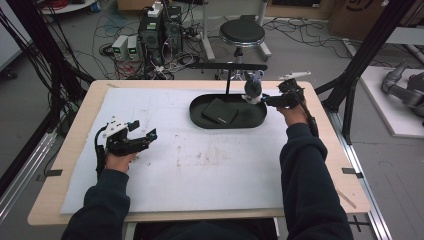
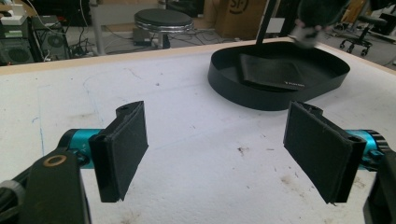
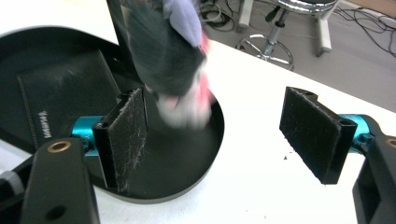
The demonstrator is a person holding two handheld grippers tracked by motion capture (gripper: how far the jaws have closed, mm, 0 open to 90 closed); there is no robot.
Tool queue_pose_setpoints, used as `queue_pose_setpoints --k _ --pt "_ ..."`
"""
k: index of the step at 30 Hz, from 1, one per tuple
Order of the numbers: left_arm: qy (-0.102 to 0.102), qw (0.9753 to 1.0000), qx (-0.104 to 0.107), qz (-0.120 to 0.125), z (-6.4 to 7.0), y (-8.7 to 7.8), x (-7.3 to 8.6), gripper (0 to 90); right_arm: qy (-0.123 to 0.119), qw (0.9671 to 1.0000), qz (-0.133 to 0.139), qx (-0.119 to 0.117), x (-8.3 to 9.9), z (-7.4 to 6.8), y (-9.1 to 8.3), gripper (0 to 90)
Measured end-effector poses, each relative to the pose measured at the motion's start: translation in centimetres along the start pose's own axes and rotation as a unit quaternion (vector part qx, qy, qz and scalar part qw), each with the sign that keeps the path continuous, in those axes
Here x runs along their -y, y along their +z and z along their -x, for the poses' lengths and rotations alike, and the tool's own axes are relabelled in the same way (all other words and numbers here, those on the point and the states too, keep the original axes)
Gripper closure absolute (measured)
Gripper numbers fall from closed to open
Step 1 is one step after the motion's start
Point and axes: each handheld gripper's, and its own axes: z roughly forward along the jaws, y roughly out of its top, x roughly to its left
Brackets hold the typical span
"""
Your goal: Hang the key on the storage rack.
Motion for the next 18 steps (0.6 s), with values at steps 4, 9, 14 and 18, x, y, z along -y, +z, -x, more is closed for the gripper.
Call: queue_pose_setpoints --k 4,9,14,18 --pt "0.001 1.0 -0.001 0.001 0.0 -0.1 0.0 21.5 0.008 0.9999 0.01 -0.009 0.4 0.6 -1.2 24.1" --pt "0.0 1.0 0.0 -0.001 0.1 0.0 0.0 21.5 0.006 0.9998 0.018 -0.011 1.7 1.1 -1.9 24.8" --pt "0.001 1.0 -0.002 -0.001 0.1 0.0 0.0 21.5 0.02 0.9997 0.011 -0.01 2.4 1.9 -2.7 24.7" --pt "0.001 1.0 -0.002 0.001 0.1 -0.1 0.0 21.5 0.023 0.9993 0.024 -0.016 2.5 2.1 -4.0 24.0"
